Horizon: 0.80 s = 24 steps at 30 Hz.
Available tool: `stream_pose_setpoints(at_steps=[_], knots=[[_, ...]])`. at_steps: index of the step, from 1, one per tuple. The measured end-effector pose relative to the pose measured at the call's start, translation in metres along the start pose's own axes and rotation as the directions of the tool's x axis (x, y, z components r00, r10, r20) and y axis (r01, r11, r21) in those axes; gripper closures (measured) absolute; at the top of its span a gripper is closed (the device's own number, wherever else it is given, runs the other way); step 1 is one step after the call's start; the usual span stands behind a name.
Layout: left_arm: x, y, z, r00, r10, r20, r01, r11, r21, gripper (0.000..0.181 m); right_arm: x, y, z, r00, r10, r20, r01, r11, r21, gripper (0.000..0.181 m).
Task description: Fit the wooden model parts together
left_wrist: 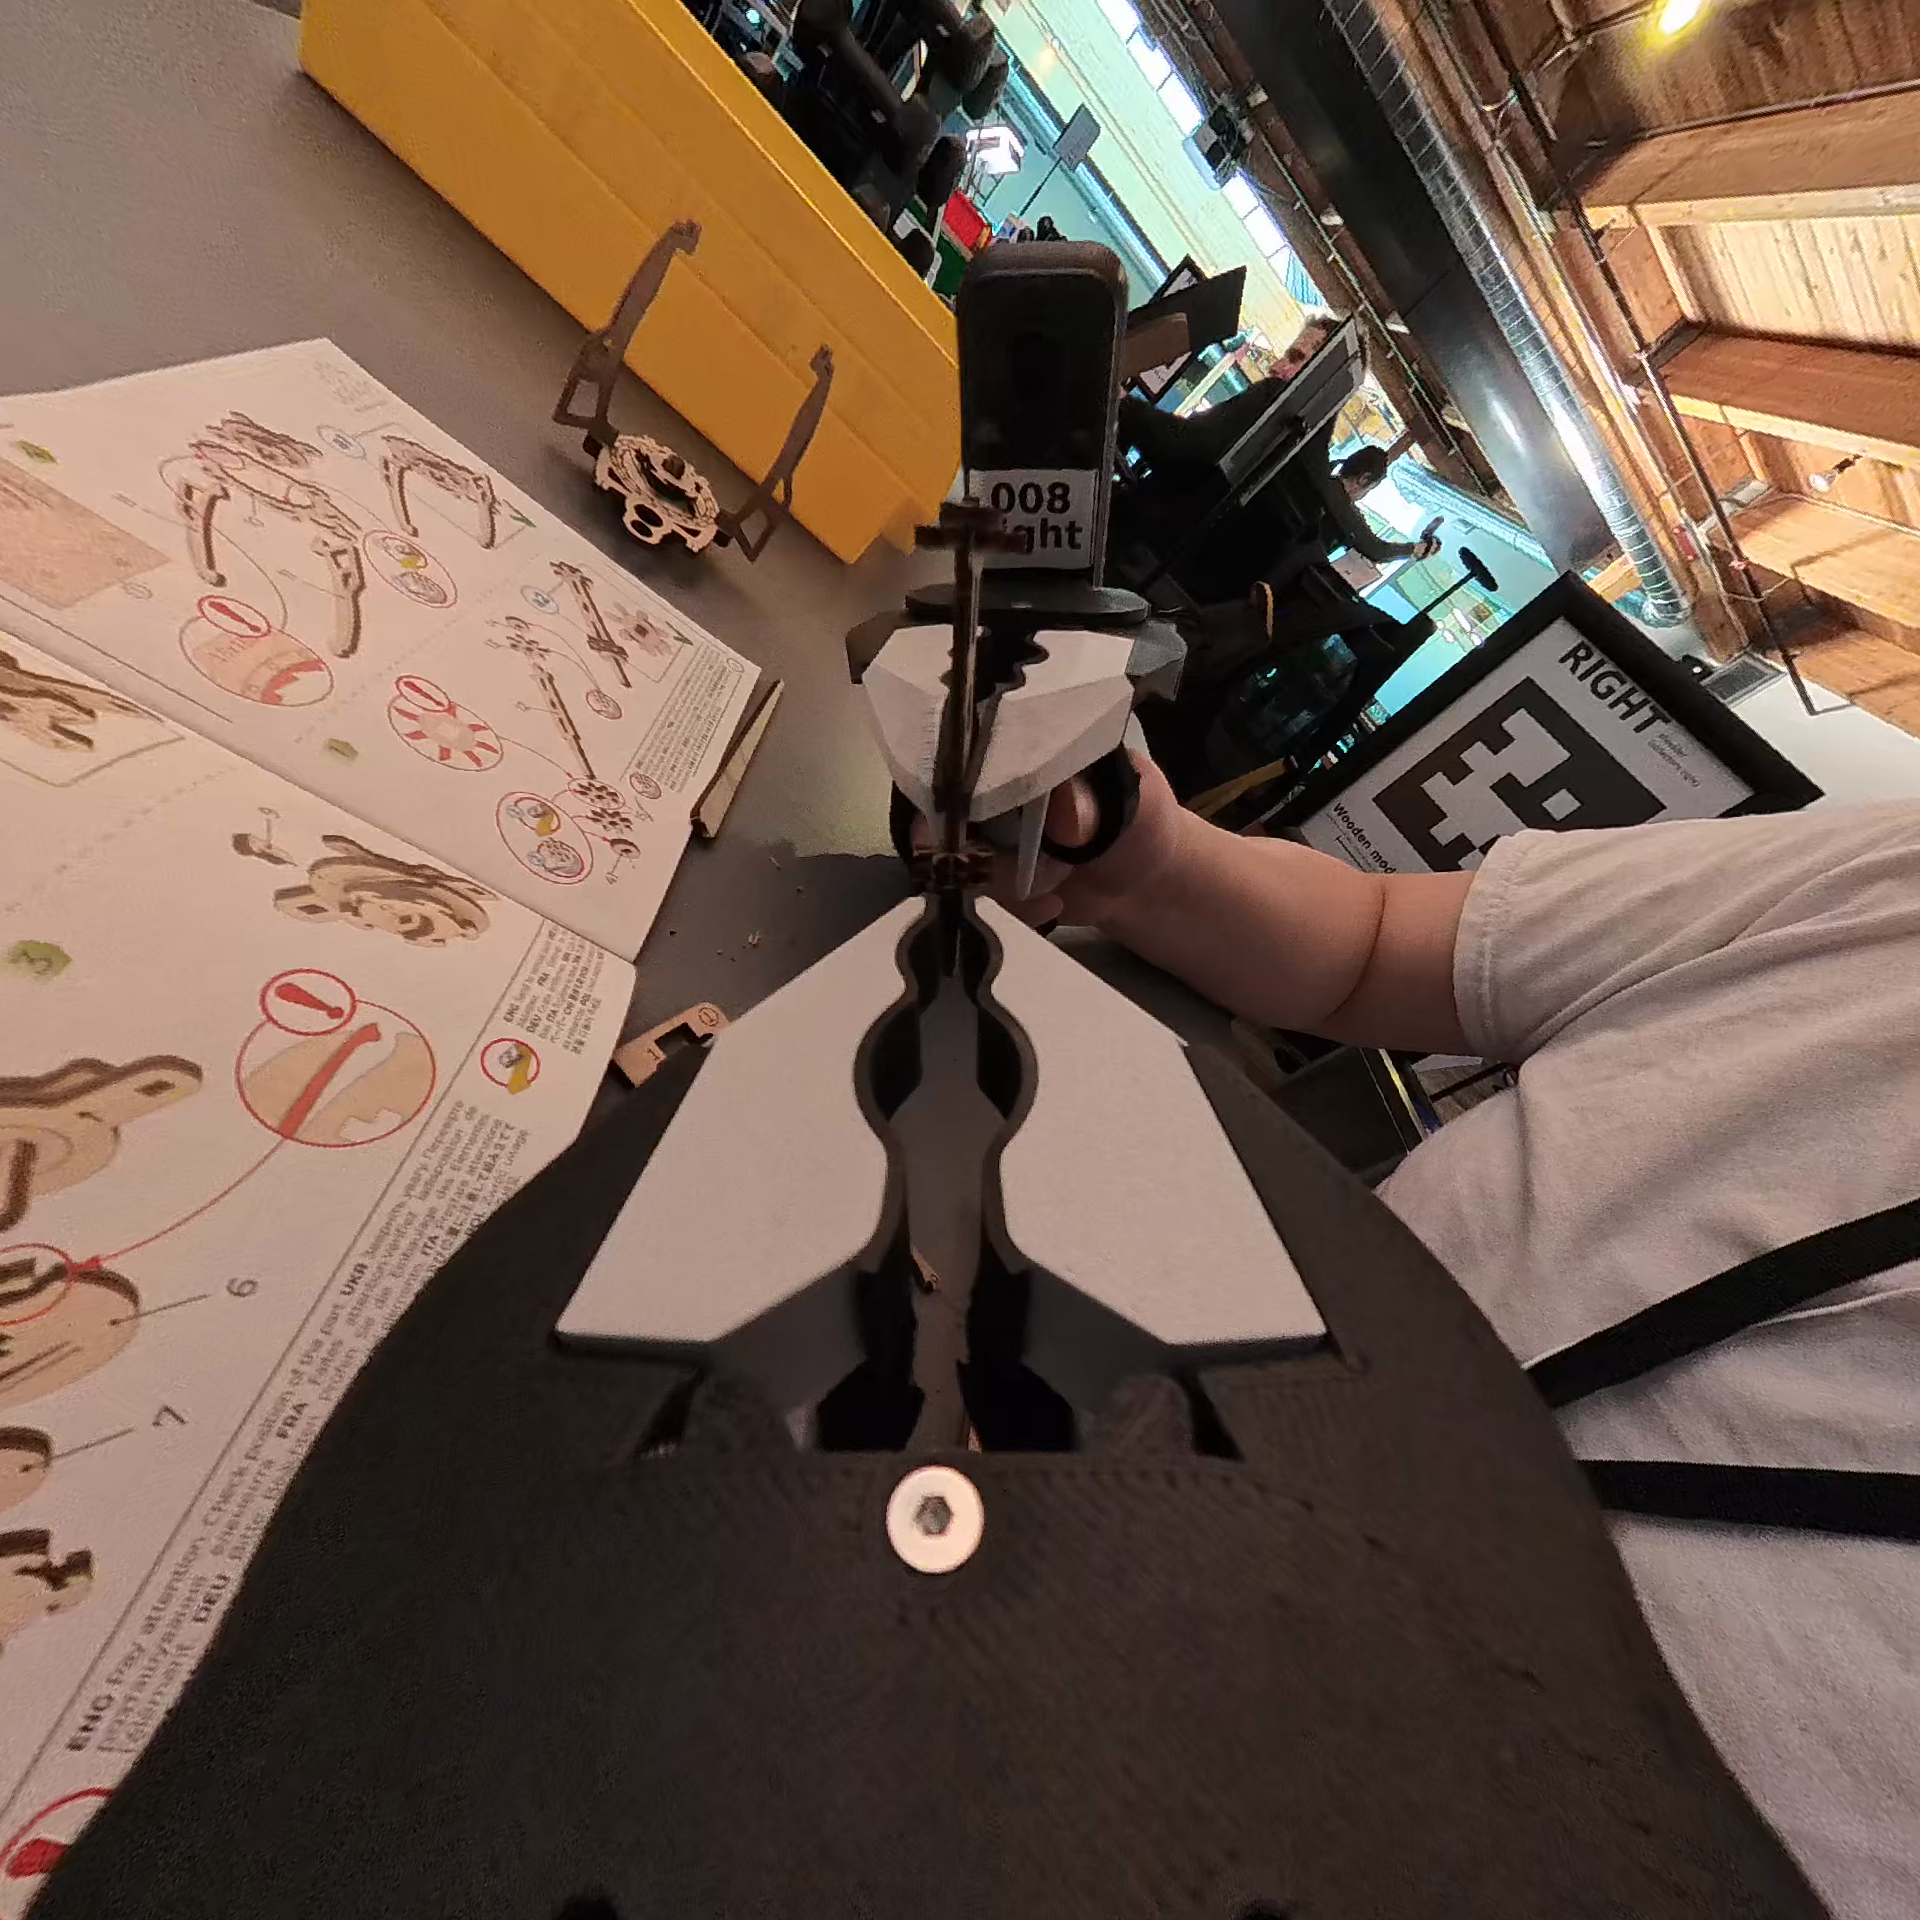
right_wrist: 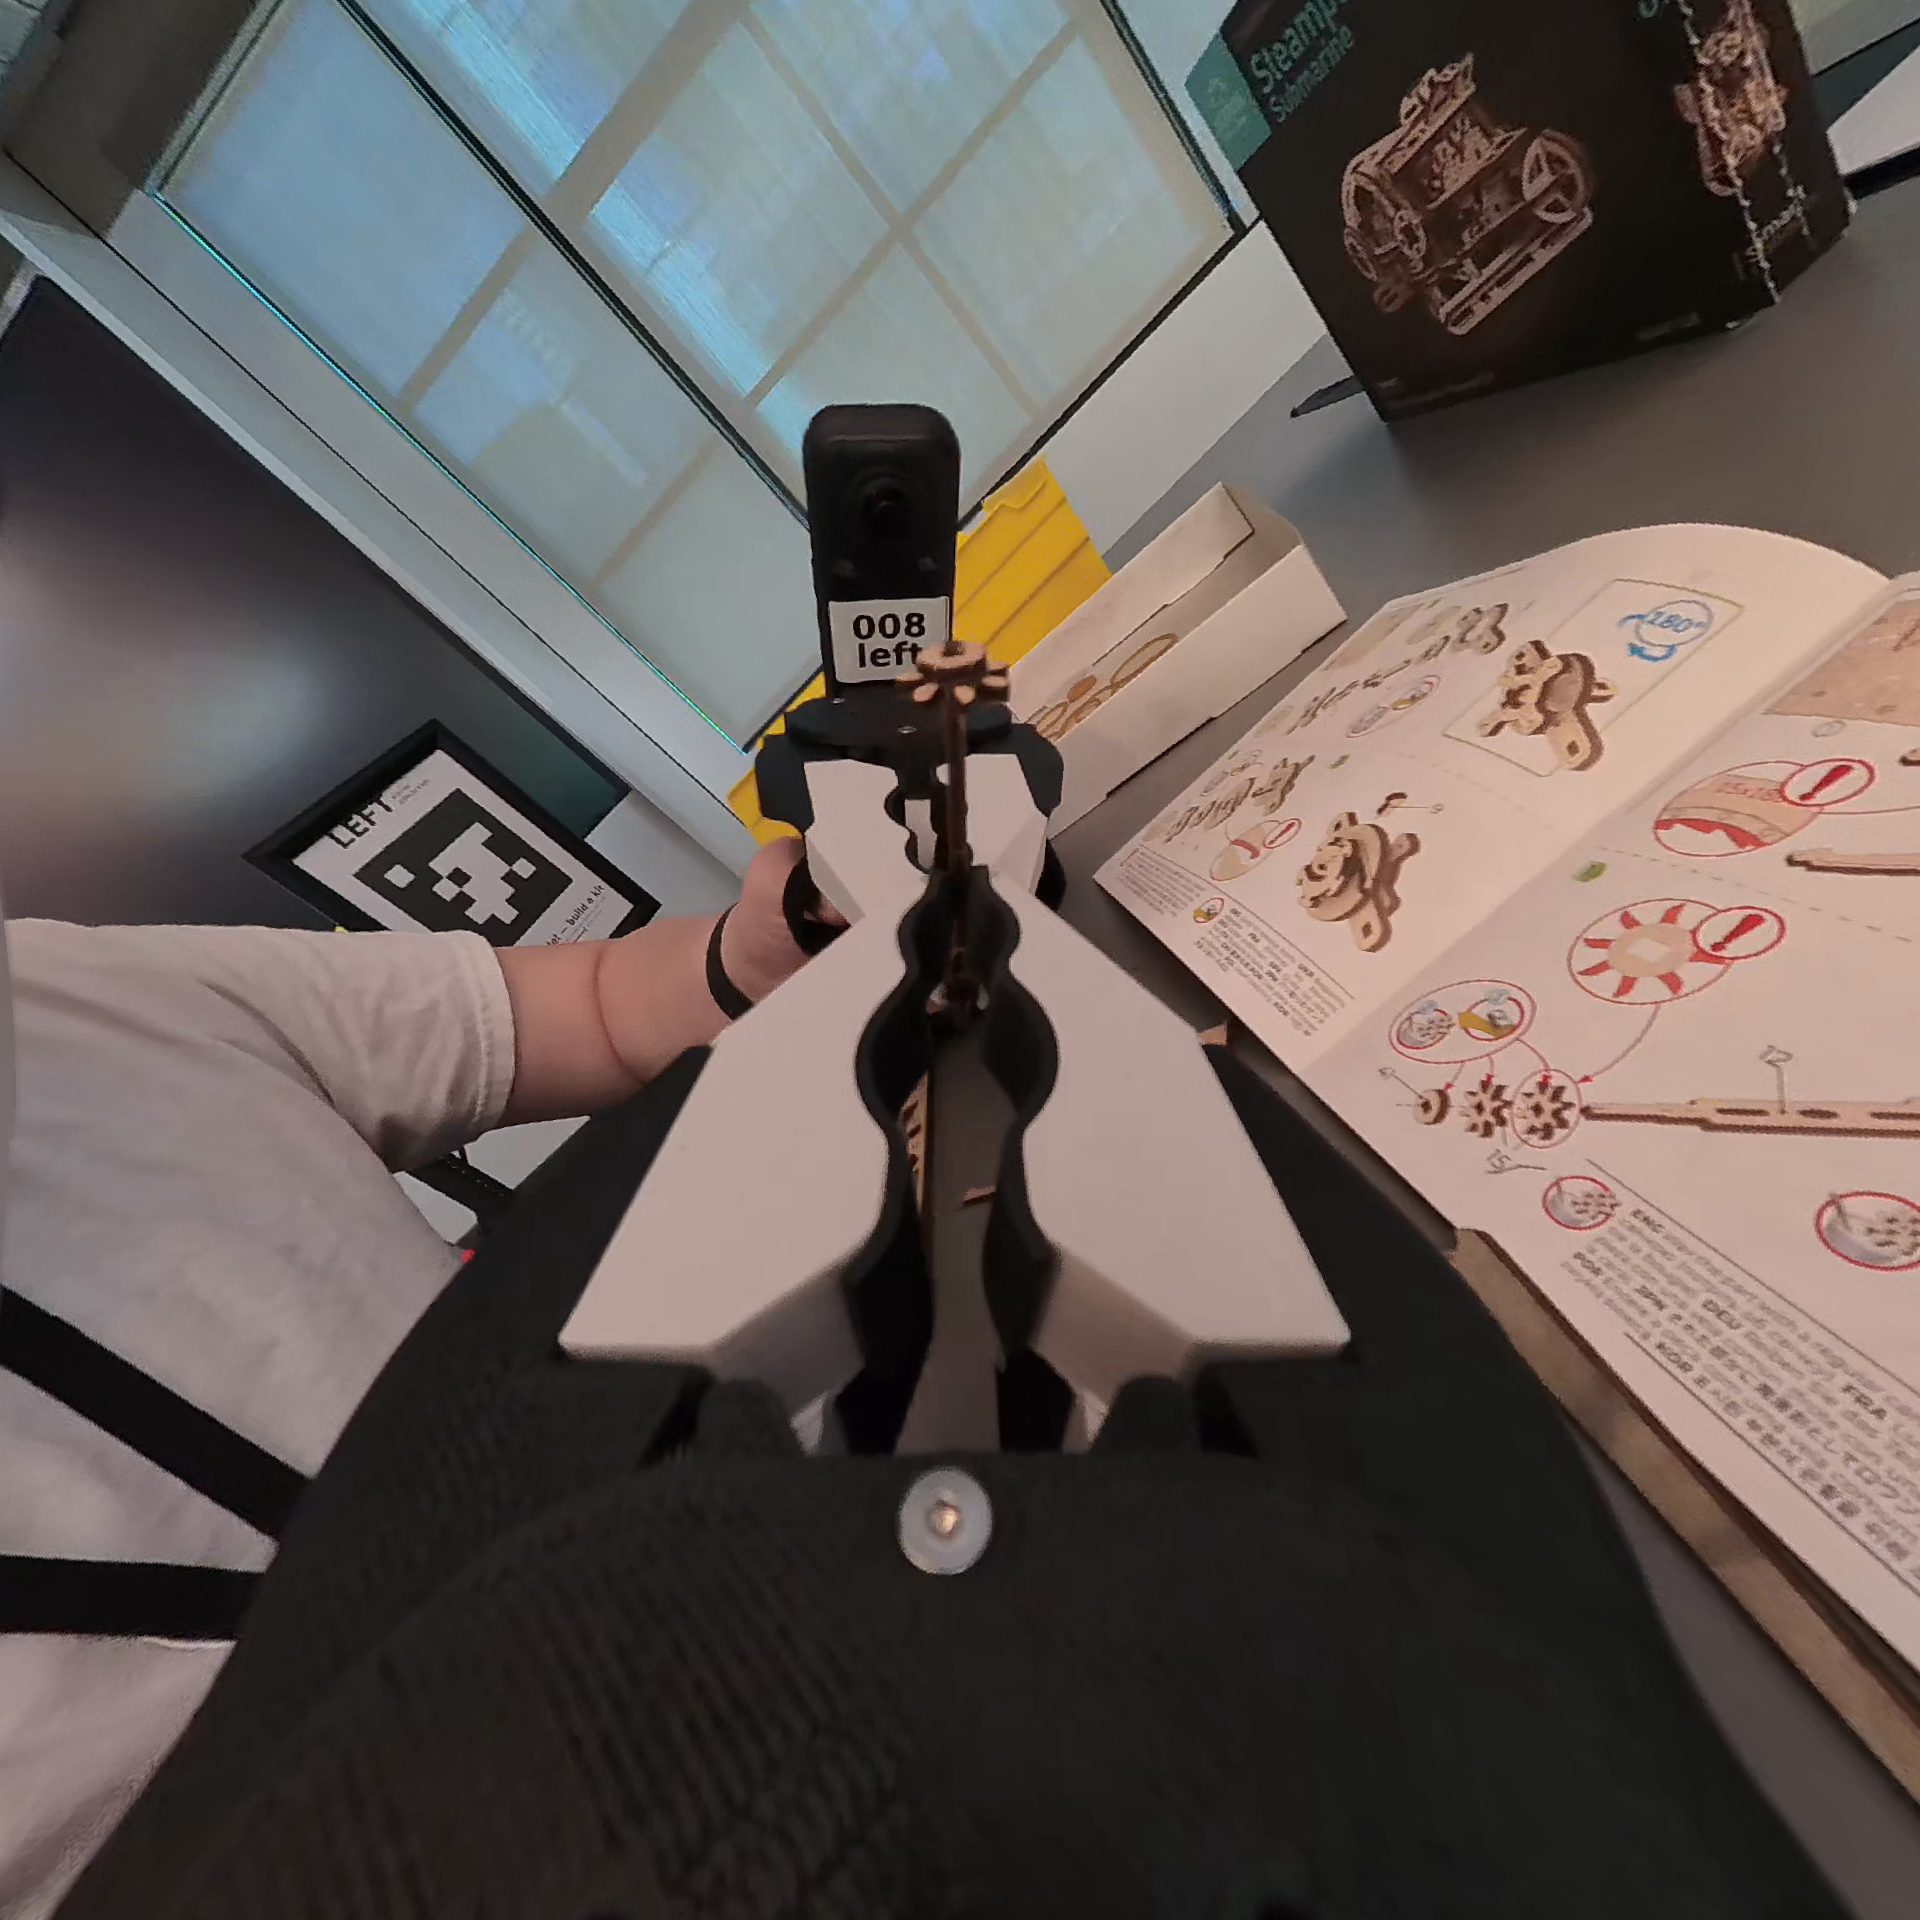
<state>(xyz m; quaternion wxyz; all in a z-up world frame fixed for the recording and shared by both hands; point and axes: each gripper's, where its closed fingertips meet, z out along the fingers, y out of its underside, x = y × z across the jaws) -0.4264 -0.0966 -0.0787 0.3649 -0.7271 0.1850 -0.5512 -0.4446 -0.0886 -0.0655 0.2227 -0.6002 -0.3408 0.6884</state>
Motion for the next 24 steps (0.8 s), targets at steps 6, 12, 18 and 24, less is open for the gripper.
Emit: stream_pose_setpoints(at_steps=[6,12,18,24], knots=[[0.003,-0.002,-0.001,0.998,-0.045,-0.047,0.046,0.999,0.012,0.181,-0.002,-0.002,-0.001,1.000,-0.012,0.008,0.012,1.000,0.013,0.178],[0.004,-0.006,0.000,0.988,-0.125,-0.095,0.125,0.992,-0.002,0.181,0.000,-0.008,-0.003,0.991,0.118,0.063,-0.121,0.992,0.044,0.179],[-0.001,-0.009,0.001,0.992,-0.112,-0.053,0.114,0.993,0.026,0.166,0.001,-0.012,-0.005,0.985,0.153,0.084,-0.157,0.986,0.055,0.179],[0.001,-0.017,-0.005,0.994,-0.093,-0.057,0.097,0.993,0.074,0.165,0.002,-0.002,0.001,0.990,0.128,0.055,-0.127,0.992,-0.005,0.179]])
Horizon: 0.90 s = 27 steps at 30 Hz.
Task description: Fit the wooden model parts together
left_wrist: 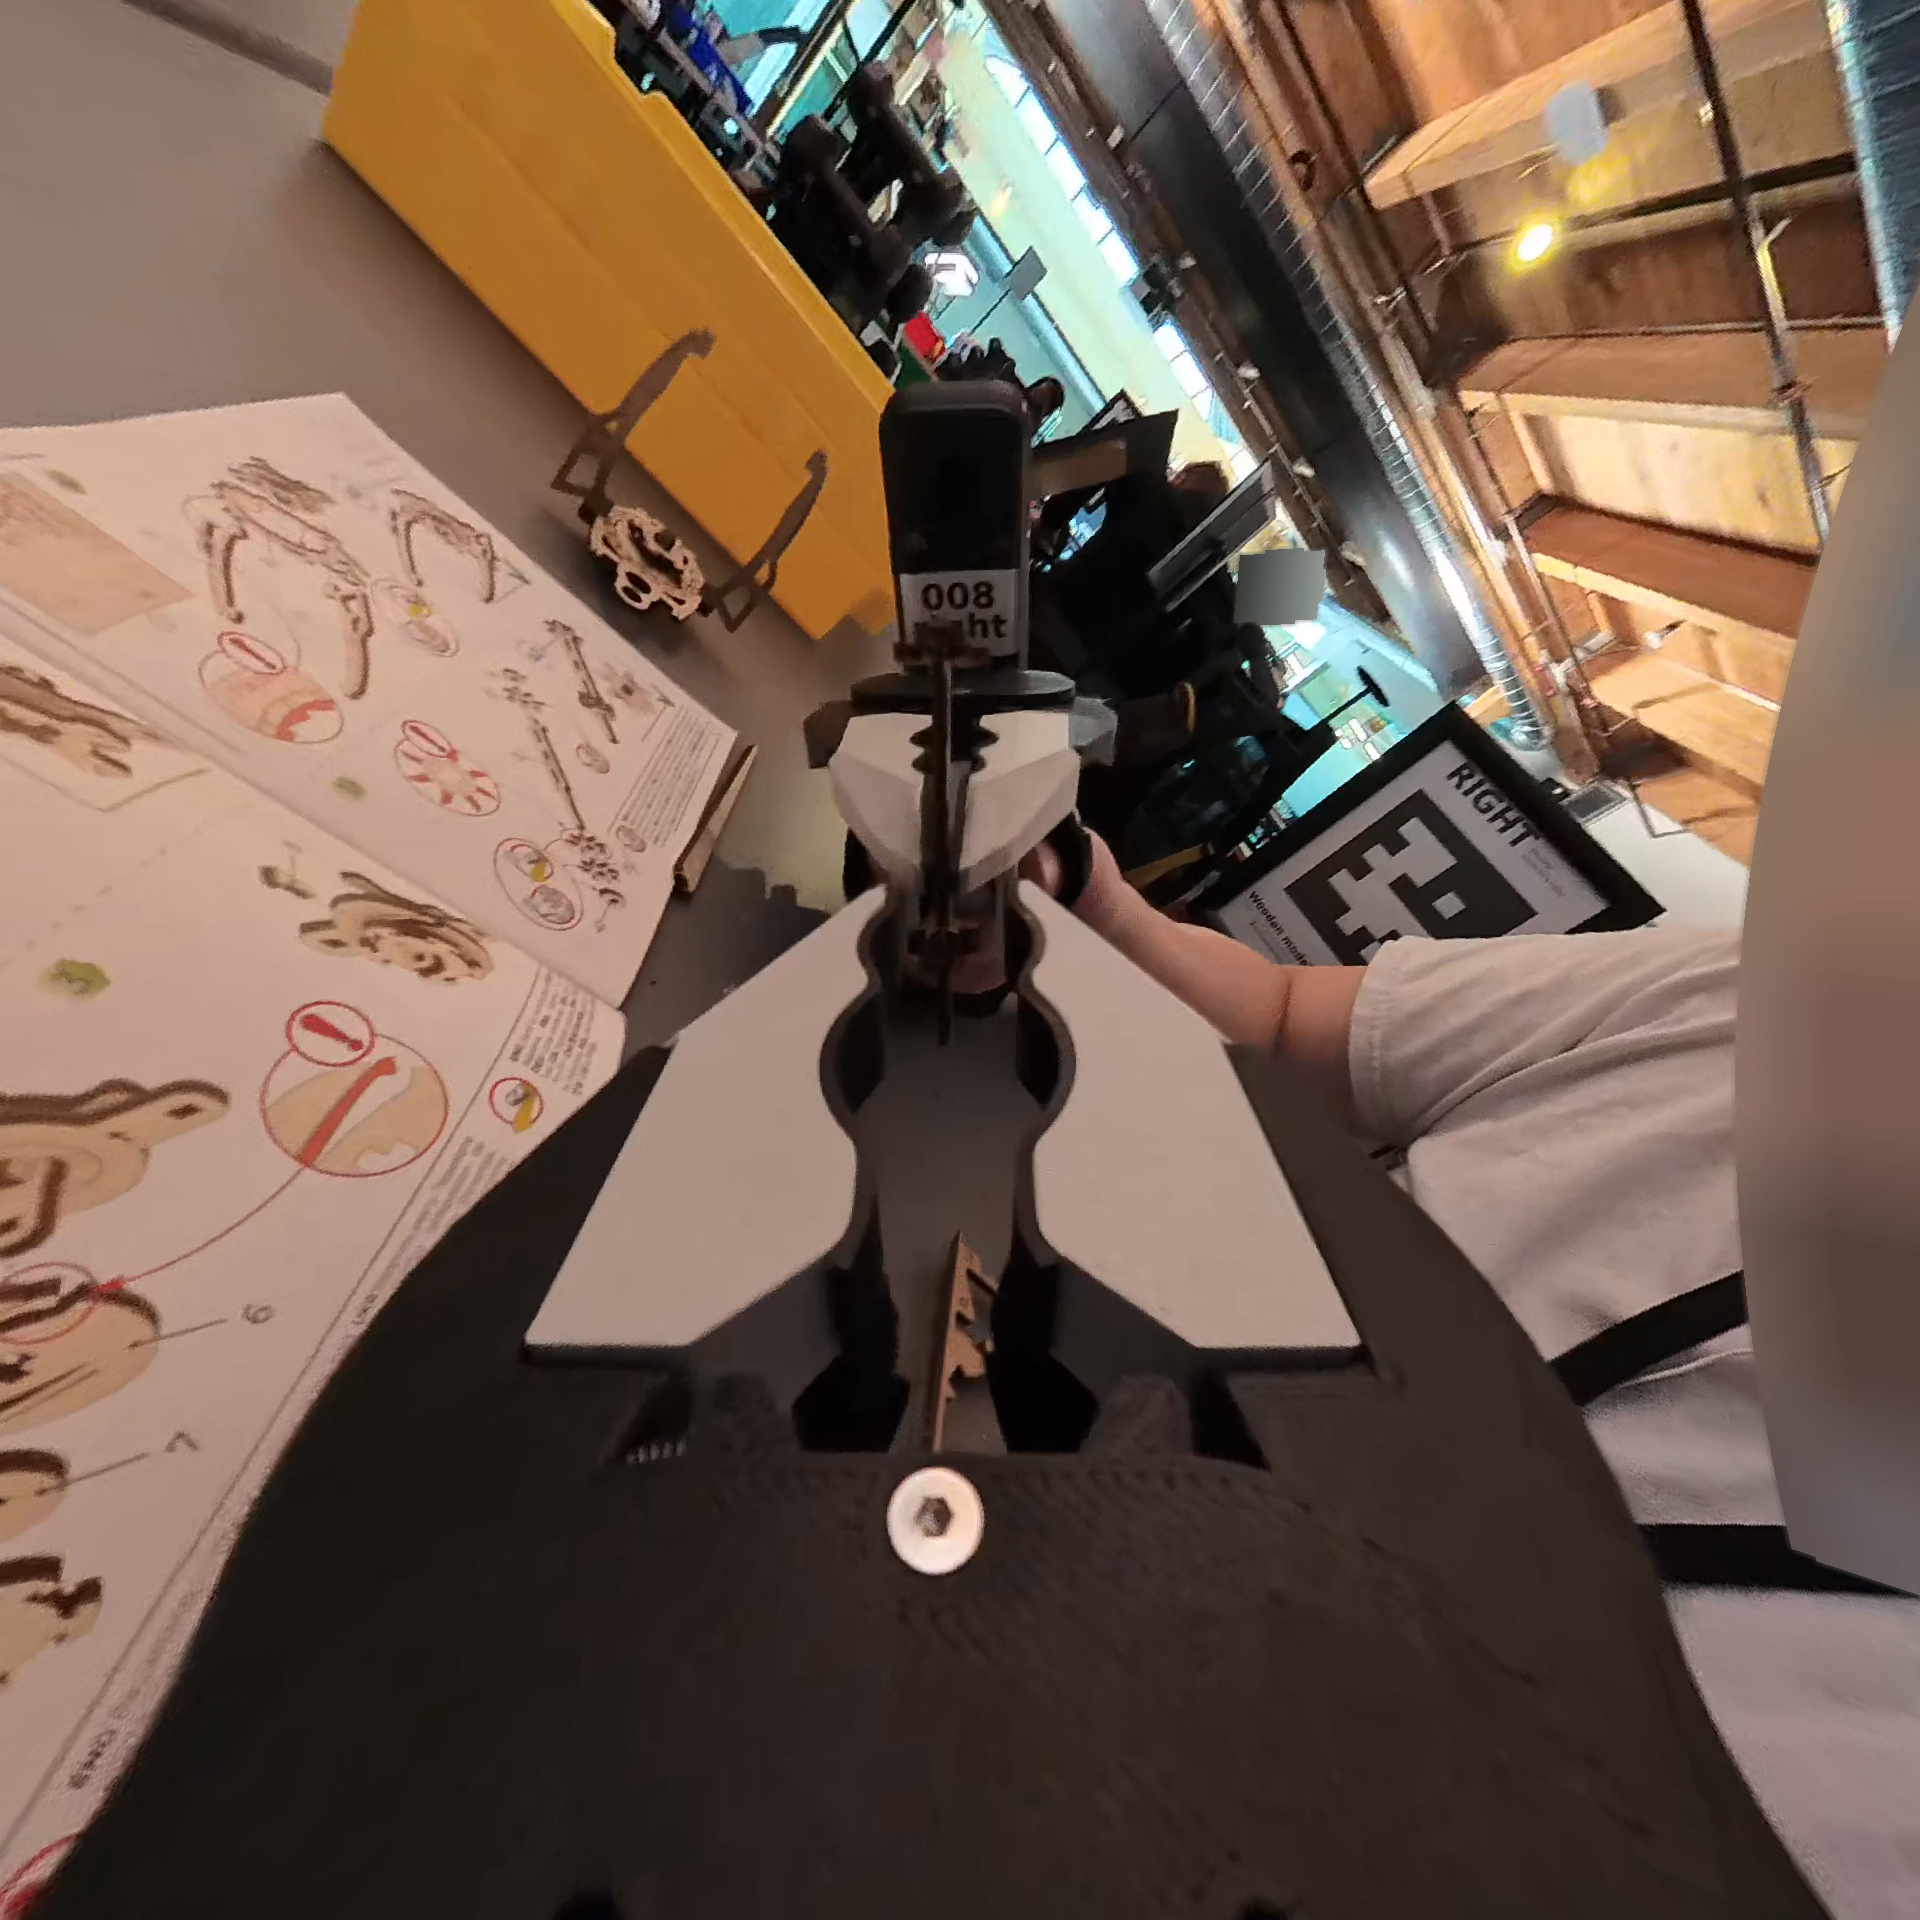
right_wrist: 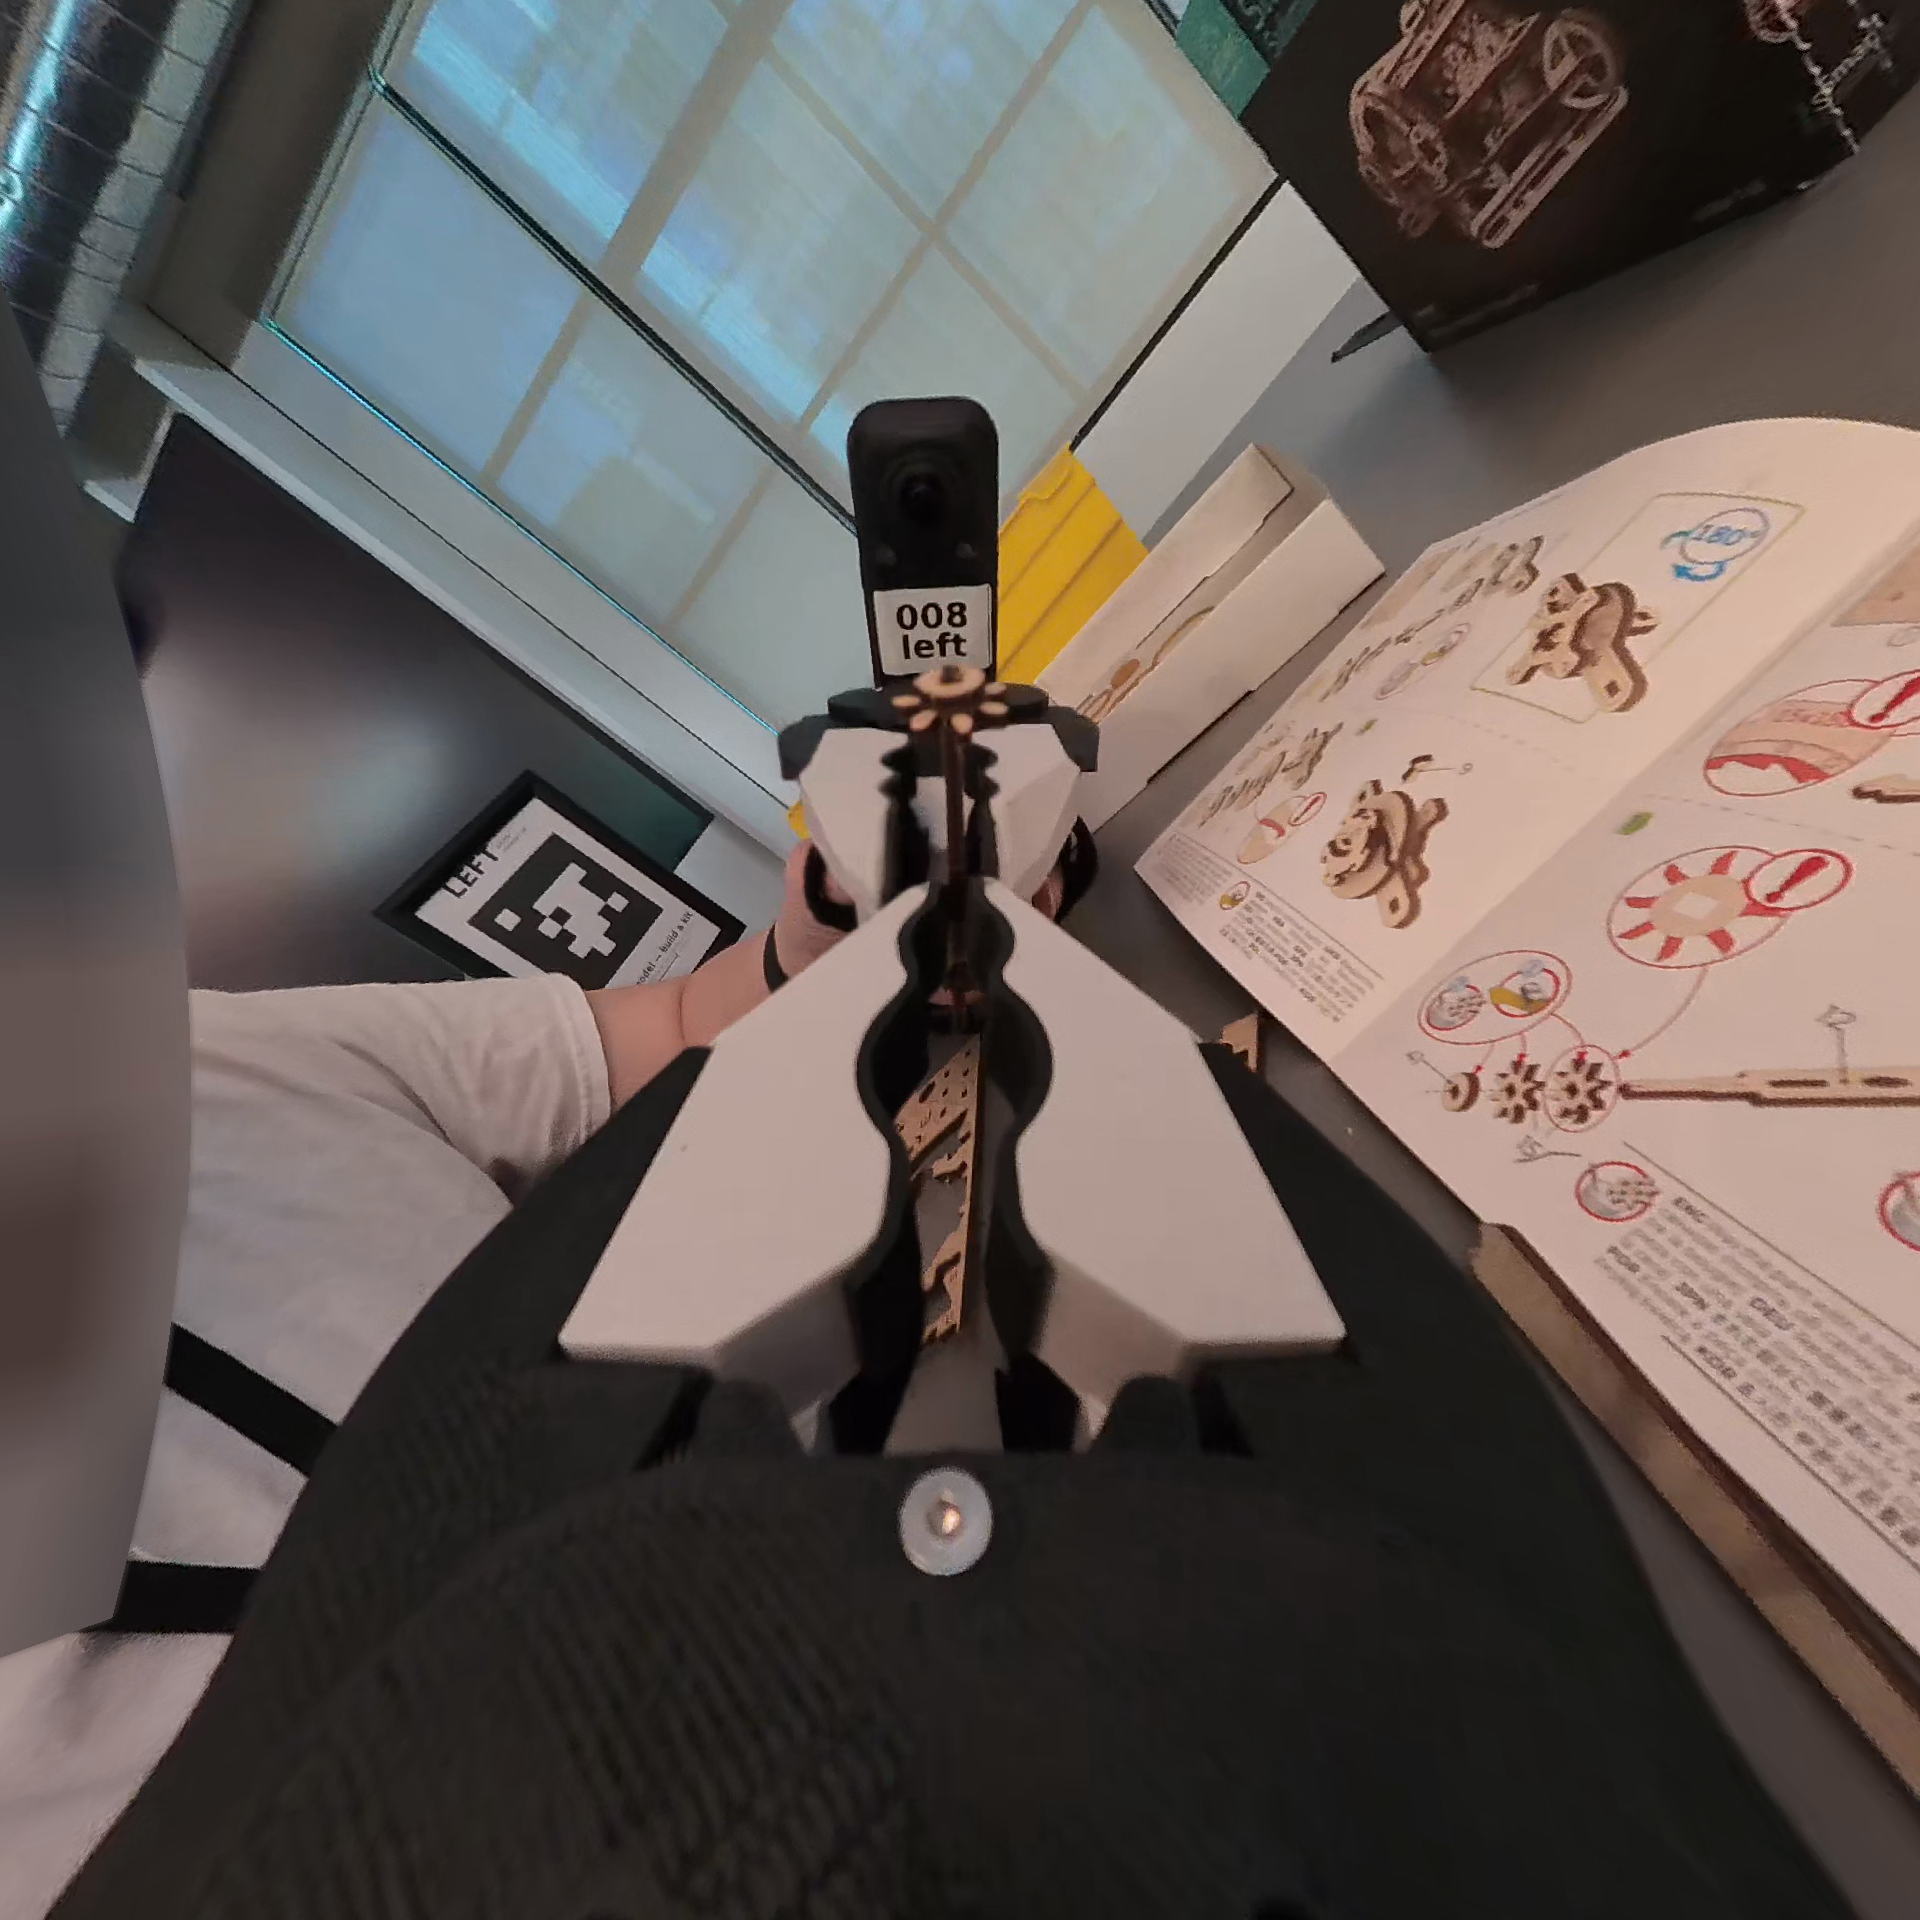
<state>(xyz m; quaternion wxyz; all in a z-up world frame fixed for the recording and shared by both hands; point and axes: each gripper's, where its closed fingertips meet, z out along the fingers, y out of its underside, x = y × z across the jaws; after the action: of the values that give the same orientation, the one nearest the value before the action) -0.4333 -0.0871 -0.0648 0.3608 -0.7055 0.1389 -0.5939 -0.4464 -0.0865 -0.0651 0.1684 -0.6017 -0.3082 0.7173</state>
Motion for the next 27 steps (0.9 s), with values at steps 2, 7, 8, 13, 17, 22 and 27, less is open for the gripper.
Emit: stream_pose_setpoints(at_steps=[2,7,8,13,17,22,27], knots=[[-0.001,0.002,0.001,1.000,-0.011,-0.001,0.011,1.000,-0.016,0.159,0.000,-0.005,-0.003,1.000,0.020,0.008,-0.020,0.999,0.028,0.180],[-0.003,0.013,0.006,1.000,0.009,0.023,-0.007,0.997,-0.077,0.161,-0.003,-0.003,-0.002,1.000,0.013,0.025,-0.013,1.000,0.017,0.180],[-0.001,0.014,0.007,1.000,0.009,0.013,-0.008,0.997,-0.082,0.167,-0.003,-0.002,-0.002,1.000,-0.001,0.018,0.001,1.000,0.010,0.180],[0.003,0.016,0.010,0.998,0.066,0.023,-0.064,0.993,-0.097,0.170,-0.008,-0.004,-0.002,0.999,-0.012,0.053,0.011,1.000,0.020,0.178],[0.001,0.018,0.010,0.998,0.049,0.033,-0.046,0.995,-0.091,0.170,-0.003,-0.001,-0.002,1.000,-0.007,0.020,0.007,1.000,0.000,0.181],[-0.003,0.019,0.009,0.998,0.039,0.040,-0.036,0.996,-0.078,0.172,0.002,0.002,-0.001,1.000,-0.012,-0.019,0.012,1.000,-0.015,0.180],[-0.004,0.021,0.009,0.999,0.013,0.031,-0.010,0.996,-0.088,0.172,0.004,0.006,0.000,0.999,-0.022,-0.039,0.021,0.999,-0.042,0.180]])
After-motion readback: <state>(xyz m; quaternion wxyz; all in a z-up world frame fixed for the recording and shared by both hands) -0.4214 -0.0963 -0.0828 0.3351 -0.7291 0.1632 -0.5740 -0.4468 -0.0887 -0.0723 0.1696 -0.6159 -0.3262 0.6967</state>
